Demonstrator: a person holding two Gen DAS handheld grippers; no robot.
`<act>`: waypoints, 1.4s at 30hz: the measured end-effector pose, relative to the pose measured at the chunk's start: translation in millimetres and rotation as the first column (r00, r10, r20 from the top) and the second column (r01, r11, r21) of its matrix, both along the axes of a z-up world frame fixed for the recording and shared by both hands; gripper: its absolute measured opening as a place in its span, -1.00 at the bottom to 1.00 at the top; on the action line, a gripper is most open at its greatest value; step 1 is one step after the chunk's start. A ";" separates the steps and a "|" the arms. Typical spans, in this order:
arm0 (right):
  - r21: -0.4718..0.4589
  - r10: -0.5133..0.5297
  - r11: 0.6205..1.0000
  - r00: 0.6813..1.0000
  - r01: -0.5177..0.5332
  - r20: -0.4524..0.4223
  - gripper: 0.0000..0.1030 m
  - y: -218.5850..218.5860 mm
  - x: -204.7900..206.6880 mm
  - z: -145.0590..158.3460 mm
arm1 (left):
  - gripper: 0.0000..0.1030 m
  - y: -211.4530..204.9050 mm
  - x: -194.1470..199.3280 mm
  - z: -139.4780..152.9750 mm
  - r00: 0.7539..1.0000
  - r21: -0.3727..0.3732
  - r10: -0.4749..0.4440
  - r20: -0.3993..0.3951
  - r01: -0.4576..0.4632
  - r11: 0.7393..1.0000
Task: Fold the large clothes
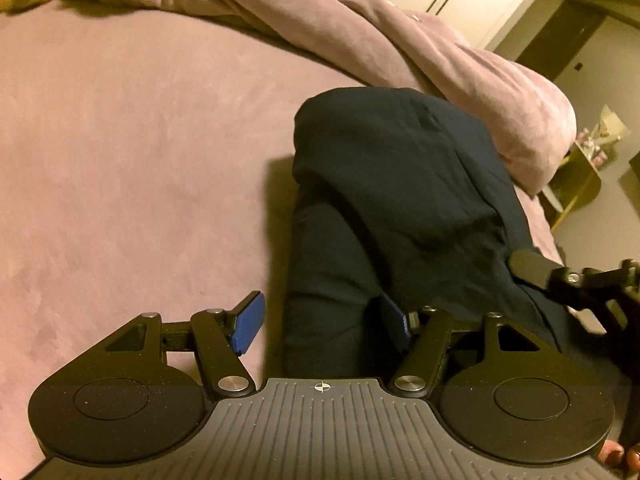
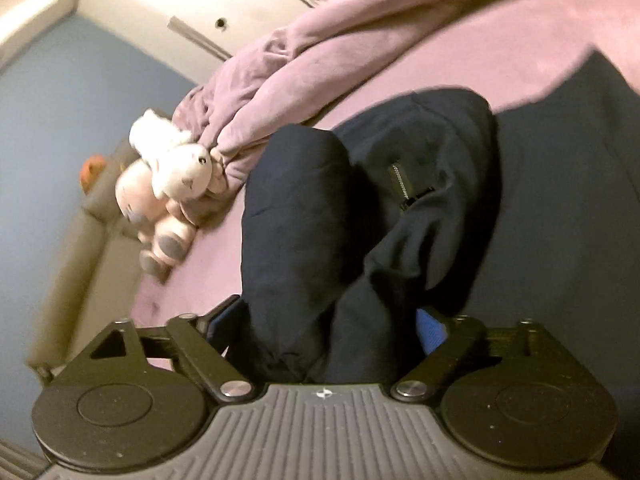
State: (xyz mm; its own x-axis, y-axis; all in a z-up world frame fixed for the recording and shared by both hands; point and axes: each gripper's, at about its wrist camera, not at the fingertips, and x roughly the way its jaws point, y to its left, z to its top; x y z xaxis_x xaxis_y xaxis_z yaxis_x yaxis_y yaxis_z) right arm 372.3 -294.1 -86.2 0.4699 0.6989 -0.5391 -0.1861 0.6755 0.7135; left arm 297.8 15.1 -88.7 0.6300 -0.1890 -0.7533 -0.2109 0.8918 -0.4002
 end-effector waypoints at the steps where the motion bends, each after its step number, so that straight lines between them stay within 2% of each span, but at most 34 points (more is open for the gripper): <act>1: -0.033 0.003 0.999 1.000 -0.002 0.030 0.12 4.3 -4.1 4.9 | 0.32 3.5 -0.8 0.8 1.000 -0.011 -0.004 -0.004 0.004 1.000; 4: -0.173 0.003 0.985 0.996 0.012 0.091 -0.22 15.4 -12.1 18.3 | 0.35 20.9 -12.7 6.7 1.000 -0.069 0.004 0.017 -0.002 0.998; 7: -0.234 0.023 0.972 0.990 0.010 0.139 -0.29 22.4 -20.7 26.1 | 0.37 37.9 -27.3 6.4 0.995 0.003 0.091 0.039 -0.092 0.996; 9: -0.257 0.021 0.966 0.988 0.019 0.151 -0.31 24.2 -22.2 28.6 | 0.35 42.6 -20.3 -4.6 0.995 0.014 0.096 -0.029 -0.096 0.995; 11: -0.271 0.011 0.962 0.987 0.033 0.158 -0.35 26.7 -24.3 32.7 | 0.34 41.7 -9.3 -18.4 0.993 -0.048 0.064 -0.100 -0.069 0.996; 13: -0.293 0.014 0.955 0.982 0.044 0.191 -0.41 27.9 -30.8 40.1 | 0.28 39.5 -3.1 -23.7 0.988 -0.086 0.070 -0.135 -0.082 0.993; 15: -0.308 0.017 0.950 0.975 0.054 0.221 -0.46 28.3 -39.6 50.4 | 0.14 35.5 -2.6 -16.1 0.992 -0.121 0.050 -0.116 -0.064 0.991; 19: -0.305 -0.008 0.947 0.956 0.102 0.294 -0.50 9.8 -54.7 71.1 | 0.11 6.0 -12.0 10.6 0.999 -0.097 -0.017 -0.049 0.012 0.995; 23: -0.280 -0.092 0.942 0.945 0.185 0.313 -0.50 -33.1 -76.8 77.2 | 0.11 -41.8 -24.5 35.6 0.994 -0.041 -0.106 0.004 0.106 0.994; 25: -0.287 -0.146 0.928 0.941 0.238 0.306 -0.49 -57.8 -85.9 71.8 | 0.11 -69.9 -27.0 43.7 0.985 0.015 -0.172 0.020 0.172 0.985; 27: -0.297 -0.209 0.912 0.945 0.282 0.253 -0.47 -83.4 -89.6 56.2 | 0.11 -93.1 -28.2 44.8 0.975 0.073 -0.219 0.031 0.217 0.973; 29: -0.304 -0.270 0.900 0.946 0.313 0.178 -0.34 -106.7 -89.9 30.5 | 0.12 -107.8 -26.6 40.6 0.970 0.091 -0.240 0.032 0.236 0.967; 31: -0.316 -0.305 0.887 0.941 0.336 0.146 -0.23 -122.0 -93.9 5.7 | 0.25 -115.7 -28.2 38.0 0.964 0.127 -0.260 0.056 0.251 0.959; 32: -0.306 -0.318 0.886 0.937 0.348 0.144 -0.18 -128.1 -97.5 0.8 | 0.26 -117.2 -26.8 37.6 0.961 0.152 -0.270 0.060 0.259 0.954; 33: -0.287 -0.337 0.887 0.931 0.363 0.138 -0.13 -133.7 -101.7 1.0 | 0.26 -115.2 -26.8 37.3 0.961 0.156 -0.271 0.061 0.259 0.953; 35: -0.235 -0.382 0.883 0.913 0.406 0.142 -0.12 -143.0 -111.9 11.7 | 0.27 -105.6 -25.9 35.5 0.966 0.109 -0.251 0.062 0.244 0.964; 37: -0.224 -0.449 0.843 0.868 0.490 0.210 -0.01 -149.6 -127.6 32.2 | 0.27 -102.9 -22.8 34.0 0.970 0.073 -0.235 0.058 0.231 0.970; 39: -0.211 -0.471 0.821 0.839 0.530 0.273 0.04 -147.2 -133.0 50.4 | 0.27 -106.2 -21.5 35.1 0.970 0.085 -0.236 0.062 0.230 0.969; 42: -0.172 -0.403 0.860 0.846 0.481 0.349 0.04 -118.4 -122.7 71.8 | 0.28 -112.5 -25.5 34.2 0.970 0.109 -0.233 0.072 0.225 0.968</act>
State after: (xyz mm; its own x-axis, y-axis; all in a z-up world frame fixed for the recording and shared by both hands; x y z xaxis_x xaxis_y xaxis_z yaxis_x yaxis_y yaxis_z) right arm 249.6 -412.4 -14.4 0.8578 0.2430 -0.4528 0.0026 0.8791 0.4766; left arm 272.4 -97.4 -54.5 0.6398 -0.2624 -0.7224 0.0341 0.9487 -0.3144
